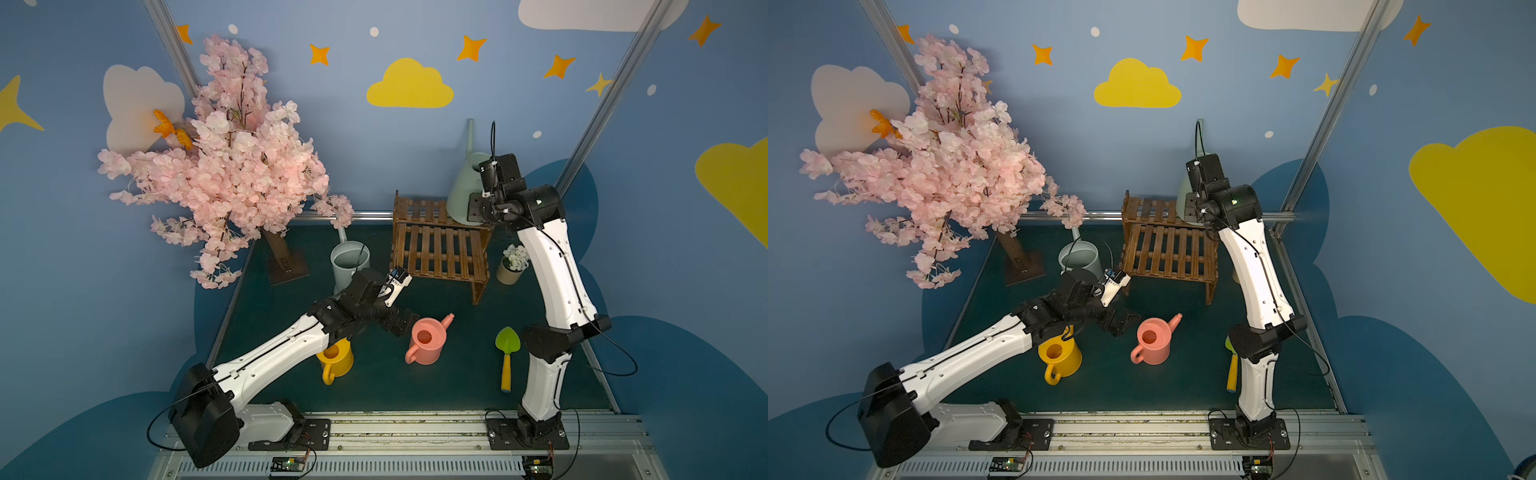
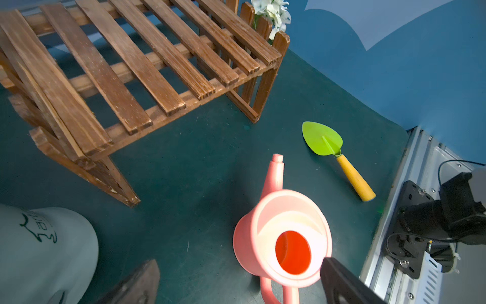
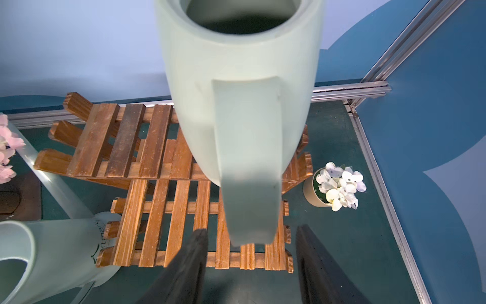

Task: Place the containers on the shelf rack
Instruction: 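Place the container on the shelf, then pick up a container from the center of the board.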

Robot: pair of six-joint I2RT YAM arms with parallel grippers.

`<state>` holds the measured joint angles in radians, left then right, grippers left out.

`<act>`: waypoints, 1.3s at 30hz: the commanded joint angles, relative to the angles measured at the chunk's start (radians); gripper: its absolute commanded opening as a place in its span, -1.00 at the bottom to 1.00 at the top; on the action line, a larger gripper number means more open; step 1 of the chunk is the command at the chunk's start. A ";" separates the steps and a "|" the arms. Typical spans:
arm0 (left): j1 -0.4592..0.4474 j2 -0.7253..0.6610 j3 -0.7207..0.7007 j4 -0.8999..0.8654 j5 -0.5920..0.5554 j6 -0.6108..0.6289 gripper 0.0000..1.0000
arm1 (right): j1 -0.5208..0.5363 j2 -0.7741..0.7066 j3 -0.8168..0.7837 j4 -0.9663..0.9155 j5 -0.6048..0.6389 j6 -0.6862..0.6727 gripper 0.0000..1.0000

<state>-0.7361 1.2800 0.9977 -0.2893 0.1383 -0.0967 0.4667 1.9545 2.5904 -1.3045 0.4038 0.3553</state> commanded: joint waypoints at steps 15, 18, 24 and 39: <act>-0.015 -0.137 -0.032 -0.234 -0.398 -0.180 1.00 | 0.008 -0.423 -0.608 0.278 -0.101 -0.110 0.64; -0.014 -0.144 -0.036 -0.248 -0.504 -0.230 1.00 | 0.010 -0.553 -0.794 0.370 -0.136 -0.147 0.89; -0.004 -0.117 -0.059 -0.164 -0.598 -0.242 1.00 | 0.021 -0.760 -1.085 0.546 -0.264 -0.249 0.96; 0.092 0.069 -0.096 0.126 -0.610 -0.163 0.92 | 0.055 -0.943 -1.350 0.600 -0.308 -0.238 0.96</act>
<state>-0.6483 1.3212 0.9169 -0.2661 -0.4500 -0.2909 0.5133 1.0435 1.2716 -0.7536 0.1257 0.1154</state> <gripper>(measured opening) 0.964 0.978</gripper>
